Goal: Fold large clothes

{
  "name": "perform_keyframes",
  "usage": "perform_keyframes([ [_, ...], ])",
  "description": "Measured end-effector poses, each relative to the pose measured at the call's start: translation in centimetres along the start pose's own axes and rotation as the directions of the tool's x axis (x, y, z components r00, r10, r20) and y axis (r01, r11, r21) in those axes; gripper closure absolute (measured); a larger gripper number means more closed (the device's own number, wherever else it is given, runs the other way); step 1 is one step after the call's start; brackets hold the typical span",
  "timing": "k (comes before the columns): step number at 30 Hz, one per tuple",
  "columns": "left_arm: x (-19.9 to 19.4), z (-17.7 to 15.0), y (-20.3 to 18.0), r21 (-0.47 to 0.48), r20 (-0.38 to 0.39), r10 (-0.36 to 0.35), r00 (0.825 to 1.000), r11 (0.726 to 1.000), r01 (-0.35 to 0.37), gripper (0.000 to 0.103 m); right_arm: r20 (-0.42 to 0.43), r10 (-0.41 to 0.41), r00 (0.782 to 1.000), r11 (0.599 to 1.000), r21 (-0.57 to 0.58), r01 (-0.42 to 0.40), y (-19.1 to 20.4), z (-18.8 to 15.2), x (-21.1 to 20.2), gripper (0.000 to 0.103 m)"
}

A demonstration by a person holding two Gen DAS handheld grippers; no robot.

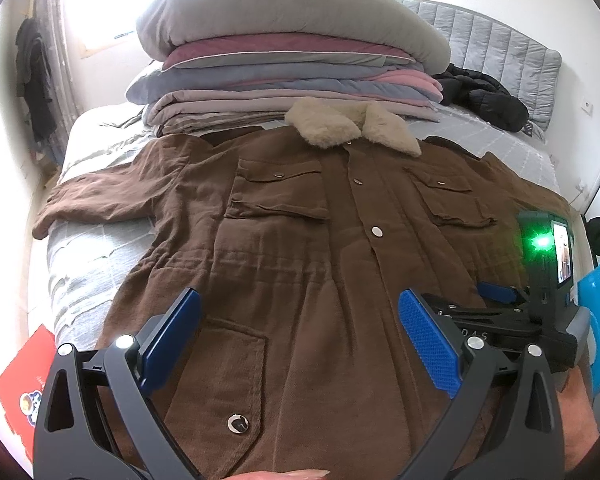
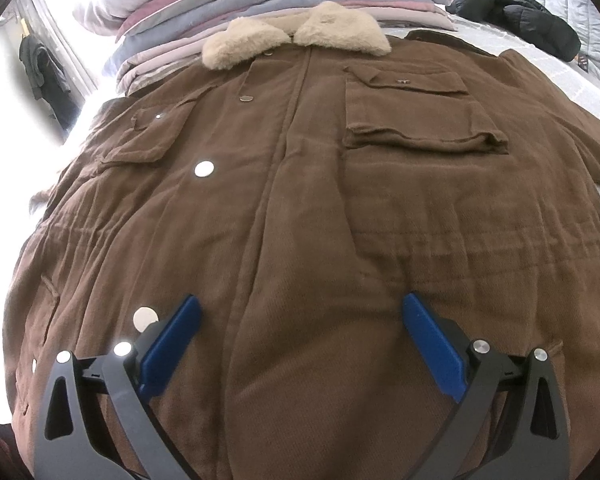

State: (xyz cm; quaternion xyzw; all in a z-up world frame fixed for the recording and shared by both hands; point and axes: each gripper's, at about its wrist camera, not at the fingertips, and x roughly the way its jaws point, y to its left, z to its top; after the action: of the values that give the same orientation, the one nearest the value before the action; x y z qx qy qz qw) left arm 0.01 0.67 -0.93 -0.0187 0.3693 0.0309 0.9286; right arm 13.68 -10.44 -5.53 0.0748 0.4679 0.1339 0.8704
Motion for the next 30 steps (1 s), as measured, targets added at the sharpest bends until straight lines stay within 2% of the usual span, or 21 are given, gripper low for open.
perform_keyframes([
  [30, -0.03, 0.13, -0.04, 0.002, -0.006, 0.010, 1.000, 1.000, -0.010, 0.008, 0.001, 0.000, 1.000, 1.000, -0.014, 0.000, 0.02, -0.19, -0.09, 0.005],
])
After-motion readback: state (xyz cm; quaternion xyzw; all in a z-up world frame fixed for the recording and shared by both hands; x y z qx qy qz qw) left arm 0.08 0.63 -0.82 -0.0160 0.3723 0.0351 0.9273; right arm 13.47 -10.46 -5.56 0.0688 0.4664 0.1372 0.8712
